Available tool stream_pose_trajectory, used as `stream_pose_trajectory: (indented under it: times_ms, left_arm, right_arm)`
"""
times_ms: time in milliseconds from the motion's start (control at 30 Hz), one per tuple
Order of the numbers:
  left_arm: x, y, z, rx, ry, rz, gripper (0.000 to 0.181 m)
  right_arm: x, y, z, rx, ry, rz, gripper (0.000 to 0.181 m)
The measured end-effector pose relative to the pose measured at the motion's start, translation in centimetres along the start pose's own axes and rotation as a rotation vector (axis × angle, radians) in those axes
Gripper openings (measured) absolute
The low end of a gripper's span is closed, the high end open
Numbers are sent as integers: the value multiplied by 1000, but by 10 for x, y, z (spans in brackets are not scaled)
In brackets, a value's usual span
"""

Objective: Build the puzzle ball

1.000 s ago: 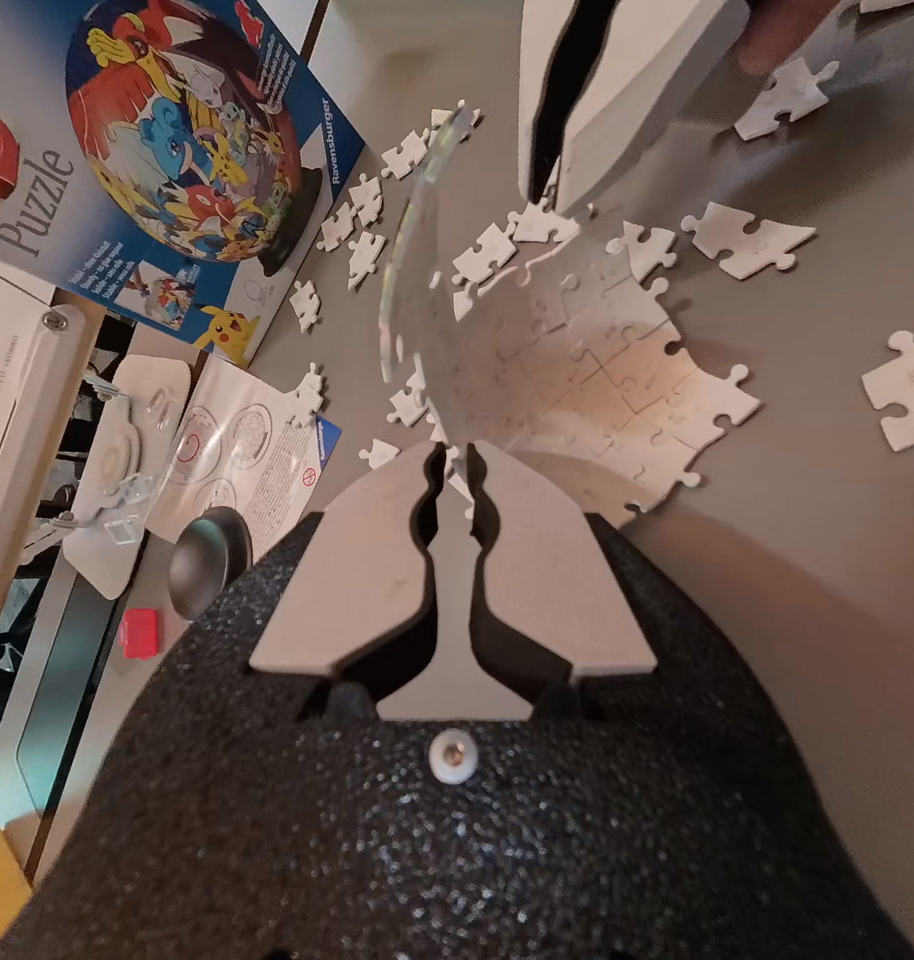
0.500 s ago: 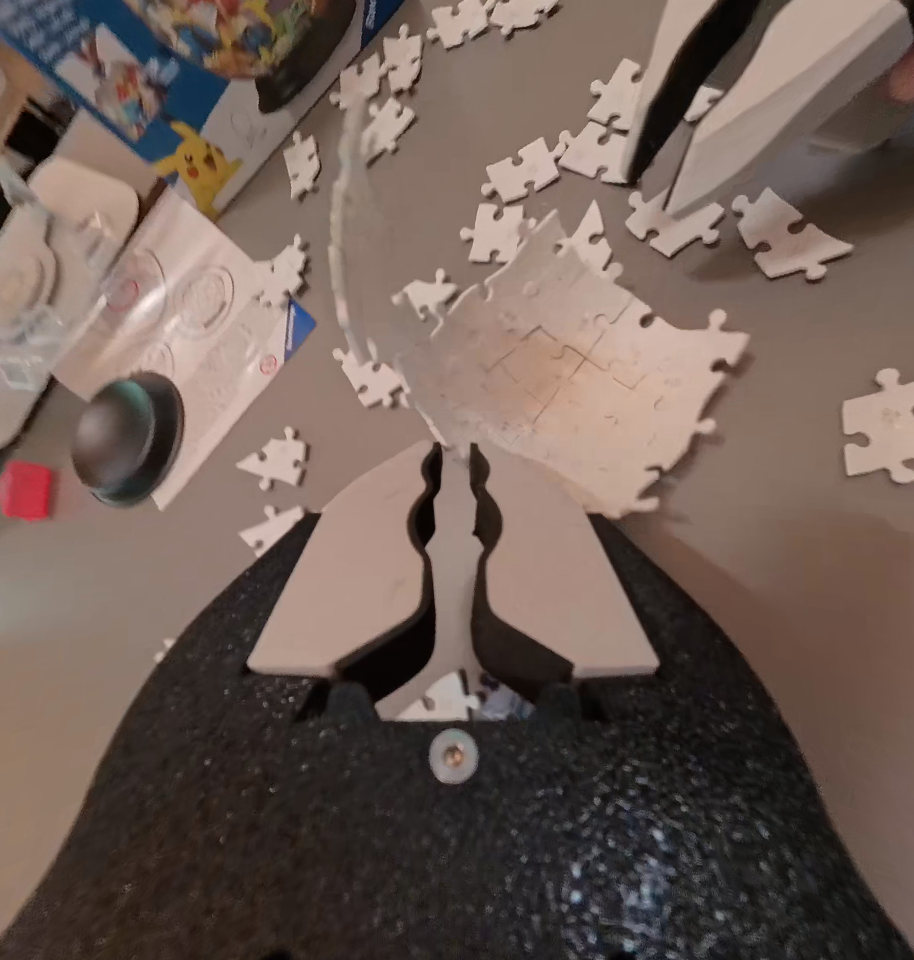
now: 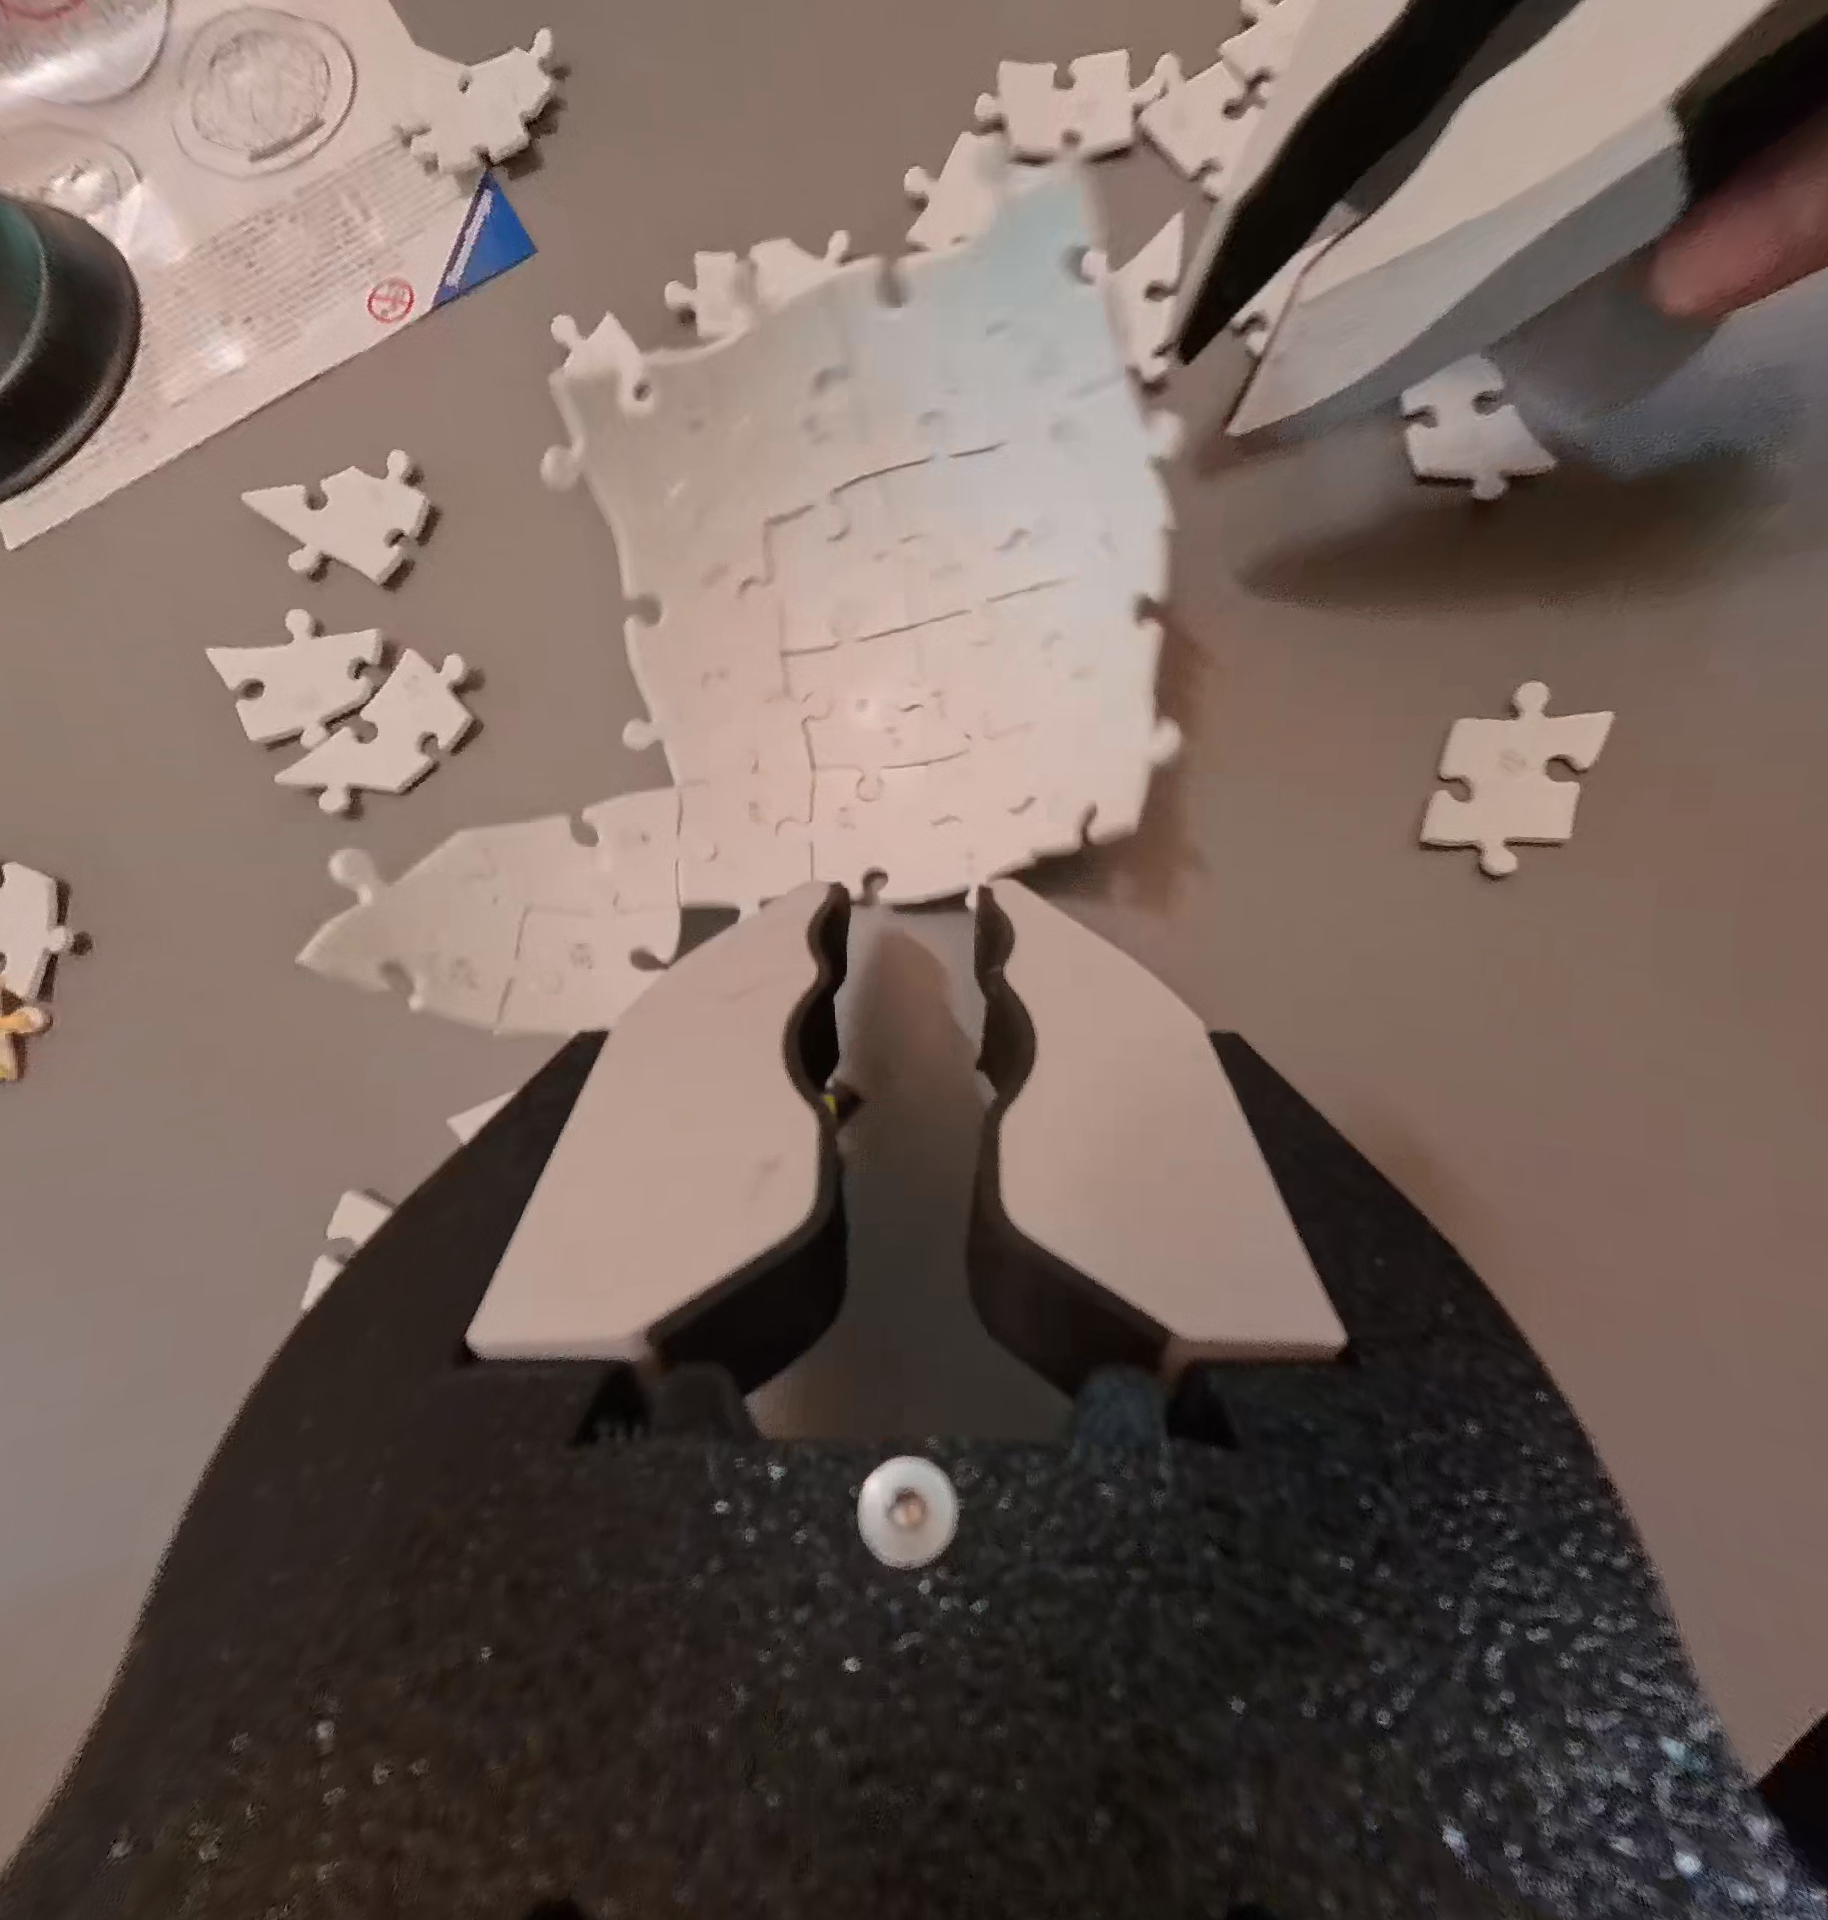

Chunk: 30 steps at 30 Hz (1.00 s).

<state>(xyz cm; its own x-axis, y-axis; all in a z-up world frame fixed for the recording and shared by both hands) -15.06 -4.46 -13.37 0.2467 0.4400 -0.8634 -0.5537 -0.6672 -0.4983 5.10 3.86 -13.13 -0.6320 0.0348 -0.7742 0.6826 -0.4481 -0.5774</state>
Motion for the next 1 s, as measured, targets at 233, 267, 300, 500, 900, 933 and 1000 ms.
stream_pose_trajectory:
  times_ms: [233,267,300,500,900,933,1000]
  left_arm:
    - [1,1,-3,3,-20,-24,26]
    - [0,2,-3,-1,-11,-28,26]
    - [-2,2,-4,-4,-1,-34,26]
    - [-24,8,-13,61,-2,-76,26]
    - [-64,29,85,-97,-180,-171,25]
    - [-64,29,95,-114,-188,-168,26]
    - [-62,27,113,-128,-192,-199,29]
  right_arm:
    - [3,-9,6,-5,-21,-56,25]
    - [4,-9,6,-2,-10,-50,26]
    - [4,-10,6,2,-3,-50,26]
    - [1,-12,1,56,33,-86,27]
    - [-4,-10,-3,81,89,-89,29]
    - [-3,-10,-3,77,87,-84,30]
    - [-3,-11,-1,68,87,-73,33]
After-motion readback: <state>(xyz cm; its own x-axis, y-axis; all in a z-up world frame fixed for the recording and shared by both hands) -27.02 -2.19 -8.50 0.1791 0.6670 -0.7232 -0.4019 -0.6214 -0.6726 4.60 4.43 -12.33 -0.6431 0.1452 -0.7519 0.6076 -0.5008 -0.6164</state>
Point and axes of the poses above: each gripper's, where its closed fingertips meet, x out along the fingers, y out of its underside, z = x × y across the jaws, the point moved 10 cm from there along -x, back along the fingers, and after that the axes turned 13 degrees about z, right-handed, at the moved point
